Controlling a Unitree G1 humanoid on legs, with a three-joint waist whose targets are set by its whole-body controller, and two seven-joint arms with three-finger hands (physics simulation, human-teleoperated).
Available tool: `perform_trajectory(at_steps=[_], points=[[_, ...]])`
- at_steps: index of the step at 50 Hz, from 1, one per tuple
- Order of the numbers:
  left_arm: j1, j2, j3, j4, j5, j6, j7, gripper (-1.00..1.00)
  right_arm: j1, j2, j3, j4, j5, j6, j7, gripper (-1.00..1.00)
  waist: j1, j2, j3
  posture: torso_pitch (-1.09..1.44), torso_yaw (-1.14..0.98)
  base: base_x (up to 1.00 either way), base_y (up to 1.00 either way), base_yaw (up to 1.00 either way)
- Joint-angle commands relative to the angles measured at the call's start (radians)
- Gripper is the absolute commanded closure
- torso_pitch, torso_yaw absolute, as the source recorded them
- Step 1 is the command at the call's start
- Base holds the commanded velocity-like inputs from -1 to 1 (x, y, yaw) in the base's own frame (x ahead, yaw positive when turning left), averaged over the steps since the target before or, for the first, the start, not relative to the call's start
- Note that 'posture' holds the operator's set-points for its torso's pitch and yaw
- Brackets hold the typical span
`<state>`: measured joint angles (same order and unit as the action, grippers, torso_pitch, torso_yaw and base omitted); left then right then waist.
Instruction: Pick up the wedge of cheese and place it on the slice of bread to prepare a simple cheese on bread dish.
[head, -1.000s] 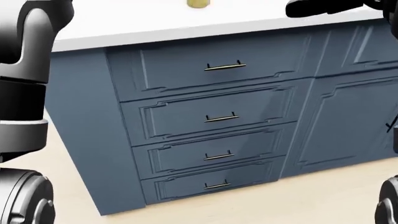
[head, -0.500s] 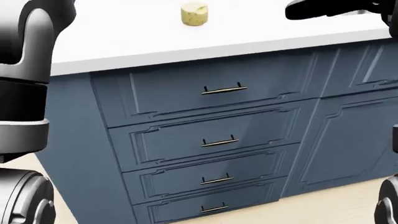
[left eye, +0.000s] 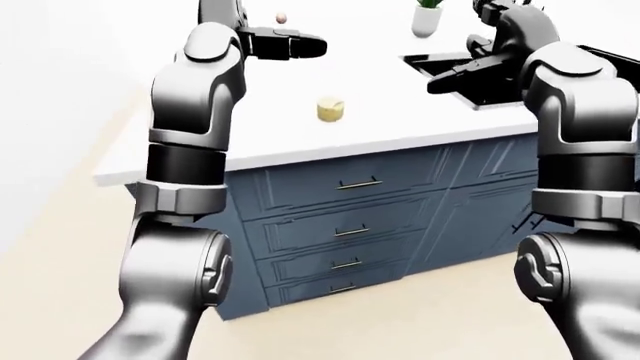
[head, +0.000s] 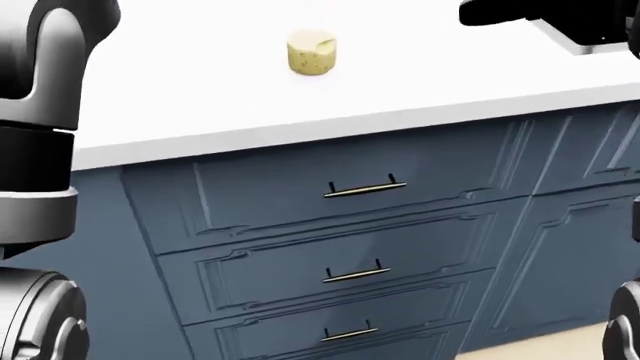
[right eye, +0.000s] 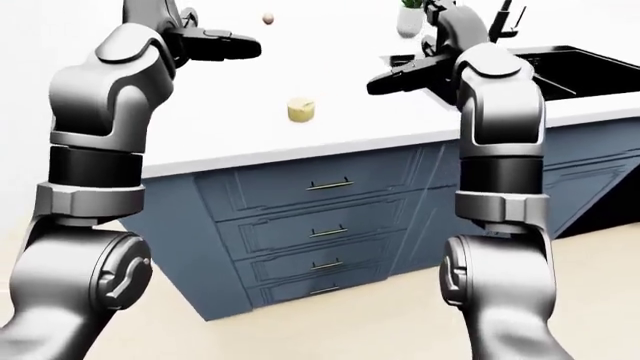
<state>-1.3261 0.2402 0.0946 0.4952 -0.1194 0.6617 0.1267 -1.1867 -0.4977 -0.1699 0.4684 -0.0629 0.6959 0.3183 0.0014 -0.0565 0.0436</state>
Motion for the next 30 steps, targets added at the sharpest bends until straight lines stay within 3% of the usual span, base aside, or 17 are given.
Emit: perform_trajectory(at_steps=[1, 8, 10, 11, 12, 14, 17, 20, 23, 25, 26, 27, 28, 30], points=[[-0.044, 0.023, 0.018, -0.032, 0.006, -0.026, 0.004, -1.00, -0.050, -0.006, 0.002, -0.031, 0.002, -0.024, 0.000, -1.00, 0.011, -0.014, -0.036, 0.00, 0.00, 0.21, 0.02, 0.00], [-0.048, 0.024, 0.020, -0.027, 0.005, -0.028, 0.007, -1.00, -0.044, -0.006, -0.001, -0.033, 0.002, -0.026, 0.000, -1.00, 0.001, 0.053, -0.025, 0.00, 0.00, 0.21, 0.02, 0.00], [-0.047, 0.025, 0.020, -0.029, 0.004, -0.026, 0.006, -1.00, -0.045, -0.006, -0.001, -0.037, 0.003, -0.023, 0.001, -1.00, -0.007, 0.094, -0.032, 0.00, 0.00, 0.21, 0.02, 0.00], [-0.045, 0.024, 0.020, -0.032, 0.003, -0.025, 0.006, -1.00, -0.044, -0.005, -0.002, -0.038, 0.004, -0.021, 0.001, -1.00, -0.011, 0.127, -0.043, 0.00, 0.00, 0.22, 0.02, 0.00], [-0.043, 0.024, 0.019, -0.036, 0.003, -0.024, 0.007, -1.00, -0.043, -0.006, -0.002, -0.035, 0.004, -0.025, 0.001, -1.00, -0.011, 0.114, -0.043, 0.00, 0.00, 0.21, 0.02, 0.00], [-0.045, 0.024, 0.020, -0.036, 0.002, -0.022, 0.007, -1.00, -0.041, -0.005, -0.001, -0.037, 0.004, -0.023, 0.002, -1.00, -0.010, 0.122, -0.033, 0.00, 0.00, 0.21, 0.02, 0.00], [-0.045, 0.024, 0.019, -0.035, 0.002, -0.022, 0.008, -1.00, -0.040, -0.004, -0.001, -0.037, 0.005, -0.024, 0.001, -1.00, -0.002, 0.097, -0.041, 0.00, 0.00, 0.22, 0.02, 0.00], [-0.045, 0.024, 0.019, -0.036, 0.002, -0.022, 0.008, -1.00, -0.036, -0.004, -0.002, -0.040, 0.005, -0.025, 0.000, -1.00, 0.003, 0.072, -0.032, 0.00, 0.00, 0.22, 0.02, 0.00], [-0.049, 0.025, 0.020, -0.037, 0.001, -0.019, 0.008, -1.00, -0.037, -0.003, -0.001, -0.041, 0.006, -0.023, 0.000, -1.00, 0.011, 0.032, -0.031, 0.00, 0.00, 0.21, 0.02, 0.00], [-0.043, 0.025, 0.019, -0.048, 0.000, -0.015, 0.008, -1.00, -0.038, -0.002, -0.001, -0.041, 0.006, -0.023, 0.000, -1.00, 0.019, -0.020, -0.041, 0.00, 0.00, 0.22, 0.03, 0.00], [-0.040, 0.025, 0.019, -0.047, 0.000, -0.016, 0.008, -1.00, -0.038, -0.002, -0.001, -0.038, 0.006, -0.024, 0.000, -1.00, 0.026, -0.027, -0.052, 0.00, 0.00, 0.21, 0.02, 0.00], [-0.040, 0.025, 0.020, -0.045, 0.000, -0.018, 0.008, -1.00, -0.038, -0.002, 0.000, -0.039, 0.006, -0.024, 0.000, -1.00, 0.014, -0.011, -0.038, 0.00, 0.00, 0.22, 0.02, 0.00], [-0.042, 0.026, 0.021, -0.046, -0.001, -0.016, 0.008, -1.00, -0.040, -0.003, 0.000, -0.039, 0.006, -0.022, 0.000, -1.00, 0.019, -0.028, -0.031, 0.00, 0.00, 0.22, 0.02, 0.00], [-0.043, 0.027, 0.021, -0.046, -0.001, -0.015, 0.008, -1.00, -0.042, -0.003, 0.000, -0.038, 0.005, -0.022, 0.000, -1.00, 0.013, -0.015, -0.037, 0.00, 0.00, 0.21, 0.03, 0.00]])
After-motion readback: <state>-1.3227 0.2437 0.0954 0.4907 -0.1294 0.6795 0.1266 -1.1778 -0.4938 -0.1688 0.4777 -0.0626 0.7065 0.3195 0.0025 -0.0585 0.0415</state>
